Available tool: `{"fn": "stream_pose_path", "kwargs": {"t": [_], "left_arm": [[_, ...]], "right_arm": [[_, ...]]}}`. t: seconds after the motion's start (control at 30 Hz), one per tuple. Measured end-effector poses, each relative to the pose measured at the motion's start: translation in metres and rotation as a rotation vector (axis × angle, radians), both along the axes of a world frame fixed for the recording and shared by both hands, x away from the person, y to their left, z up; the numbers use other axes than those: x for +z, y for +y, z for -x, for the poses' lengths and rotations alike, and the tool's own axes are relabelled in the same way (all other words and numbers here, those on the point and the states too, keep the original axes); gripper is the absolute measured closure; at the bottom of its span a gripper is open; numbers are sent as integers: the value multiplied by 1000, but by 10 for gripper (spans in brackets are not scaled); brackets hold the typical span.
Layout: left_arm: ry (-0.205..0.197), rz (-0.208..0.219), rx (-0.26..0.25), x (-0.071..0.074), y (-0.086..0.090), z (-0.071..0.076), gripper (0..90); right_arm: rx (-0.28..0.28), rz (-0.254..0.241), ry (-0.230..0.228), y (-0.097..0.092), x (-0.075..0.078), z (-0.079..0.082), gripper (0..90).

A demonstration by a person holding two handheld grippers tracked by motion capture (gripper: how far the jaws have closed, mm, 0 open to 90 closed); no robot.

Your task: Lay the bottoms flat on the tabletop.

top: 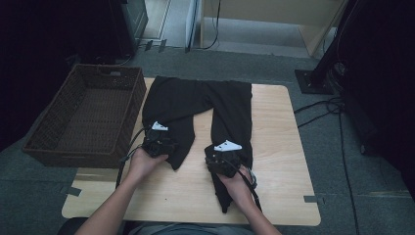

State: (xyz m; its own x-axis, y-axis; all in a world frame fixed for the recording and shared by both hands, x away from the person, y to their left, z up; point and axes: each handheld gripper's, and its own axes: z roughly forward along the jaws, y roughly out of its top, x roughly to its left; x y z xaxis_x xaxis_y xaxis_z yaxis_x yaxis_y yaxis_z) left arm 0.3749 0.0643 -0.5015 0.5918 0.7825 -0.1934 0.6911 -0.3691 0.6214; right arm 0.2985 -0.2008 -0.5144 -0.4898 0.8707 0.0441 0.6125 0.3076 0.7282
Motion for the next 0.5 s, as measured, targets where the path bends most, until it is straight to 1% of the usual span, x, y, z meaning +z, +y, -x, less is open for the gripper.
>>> {"fn": "stream_pose_path", "kwargs": {"t": [0.03,0.07,0.1,0.13,0.17,0.23,0.3,0.43,0.47,0.5], "left_arm": [[-2,0,1,0,0,0,487],[-3,-1,1,0,0,0,487],[-4,-1,1,0,0,1,487],[-6,-3,1,0,0,1,487],[-7,-4,0,0,0,1,488],[-6,-4,1,0,-1,1,488],[-6,-3,2,0,-1,1,489],[-5,-3,1,0,0,1,489],[-6,-3,1,0,0,1,489],[-6,-3,1,0,0,1,489]], "right_arm": [[4,17,-25,-1,-2,3,509],[11,28,-43,-3,-2,5,608],[14,13,-32,-5,-2,6,681],[14,-2,-19,-6,-1,6,720],[19,-14,-2,-8,0,7,805],[60,-54,59,-8,4,11,843],[117,-84,104,-2,7,19,855],[252,-114,154,15,12,43,861],[268,-121,167,18,11,47,861],[297,-131,182,21,11,51,861]]}}
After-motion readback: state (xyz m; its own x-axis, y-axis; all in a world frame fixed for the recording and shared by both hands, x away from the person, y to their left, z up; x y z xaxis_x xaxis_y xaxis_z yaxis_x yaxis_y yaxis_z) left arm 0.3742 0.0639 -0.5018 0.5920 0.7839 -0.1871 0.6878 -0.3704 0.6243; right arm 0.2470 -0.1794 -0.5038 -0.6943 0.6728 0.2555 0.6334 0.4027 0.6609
